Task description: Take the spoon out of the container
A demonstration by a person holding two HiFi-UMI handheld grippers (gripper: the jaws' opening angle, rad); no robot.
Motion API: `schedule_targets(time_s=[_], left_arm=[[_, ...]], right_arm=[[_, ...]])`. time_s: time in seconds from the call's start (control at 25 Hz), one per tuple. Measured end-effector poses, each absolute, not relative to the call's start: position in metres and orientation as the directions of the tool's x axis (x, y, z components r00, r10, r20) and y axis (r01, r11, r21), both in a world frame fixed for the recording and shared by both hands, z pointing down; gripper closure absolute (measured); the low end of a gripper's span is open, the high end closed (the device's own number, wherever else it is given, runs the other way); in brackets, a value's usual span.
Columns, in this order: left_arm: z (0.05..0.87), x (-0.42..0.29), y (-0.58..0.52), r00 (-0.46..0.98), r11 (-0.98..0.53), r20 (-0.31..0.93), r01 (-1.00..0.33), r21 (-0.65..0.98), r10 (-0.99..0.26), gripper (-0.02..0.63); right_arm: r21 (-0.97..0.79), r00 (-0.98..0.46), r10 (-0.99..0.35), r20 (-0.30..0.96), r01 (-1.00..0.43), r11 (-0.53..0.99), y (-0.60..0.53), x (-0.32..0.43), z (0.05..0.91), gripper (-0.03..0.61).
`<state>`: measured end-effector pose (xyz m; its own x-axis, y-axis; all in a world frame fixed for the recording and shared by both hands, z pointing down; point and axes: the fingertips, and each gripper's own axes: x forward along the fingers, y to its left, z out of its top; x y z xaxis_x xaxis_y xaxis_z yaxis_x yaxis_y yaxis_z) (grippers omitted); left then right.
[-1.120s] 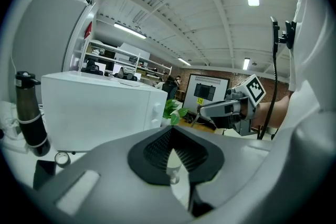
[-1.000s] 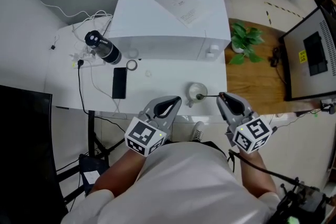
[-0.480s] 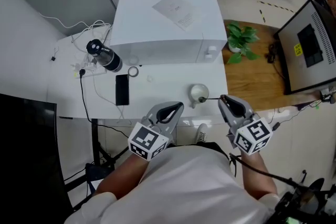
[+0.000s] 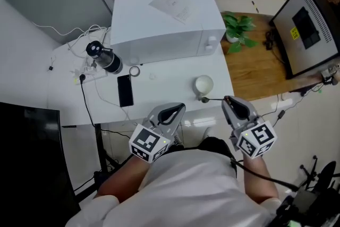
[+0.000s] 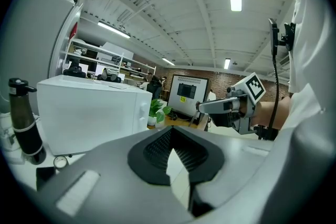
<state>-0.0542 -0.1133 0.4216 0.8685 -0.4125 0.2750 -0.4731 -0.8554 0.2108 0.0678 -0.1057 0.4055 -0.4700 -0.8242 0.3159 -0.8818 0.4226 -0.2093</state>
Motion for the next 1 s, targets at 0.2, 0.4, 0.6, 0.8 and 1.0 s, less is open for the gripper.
schedule_targets(time_s=[0.2,0.4,0.6,0.8,1.0], left_arm=[[0.417,-0.055,-0.098,0.854,-0.840,0.262,-0.503,0.201,-0.449,0.609],[0.412,-0.045,-0.078,0.820,-0.808,0.258,-0.561,0.180,-0.511,0.609],[0.406,-0.020,-0.040,0.778,-0.767,0.253,-0.620,0.164,-0.575,0.609],[0.409,0.006,0.008,0.742,-0.735,0.253,-0.663,0.141,-0.620,0.609],[0.408,0.019,0.049,0.705,-0.694,0.247,-0.705,0.145,-0.665,0.609]], right_arm=[[-0.207,-0.496,-0.811,0.311,-0.868,0.451,-0.087,0.067,0.404,0.522],[-0.200,-0.544,-0.789,0.284,-0.839,0.507,-0.071,0.079,0.394,0.522],[-0.190,-0.596,-0.765,0.245,-0.803,0.565,-0.039,0.102,0.378,0.522],[-0.190,-0.639,-0.736,0.222,-0.769,0.611,0.000,0.127,0.373,0.522],[-0.194,-0.677,-0.704,0.214,-0.736,0.648,0.036,0.142,0.373,0.522]])
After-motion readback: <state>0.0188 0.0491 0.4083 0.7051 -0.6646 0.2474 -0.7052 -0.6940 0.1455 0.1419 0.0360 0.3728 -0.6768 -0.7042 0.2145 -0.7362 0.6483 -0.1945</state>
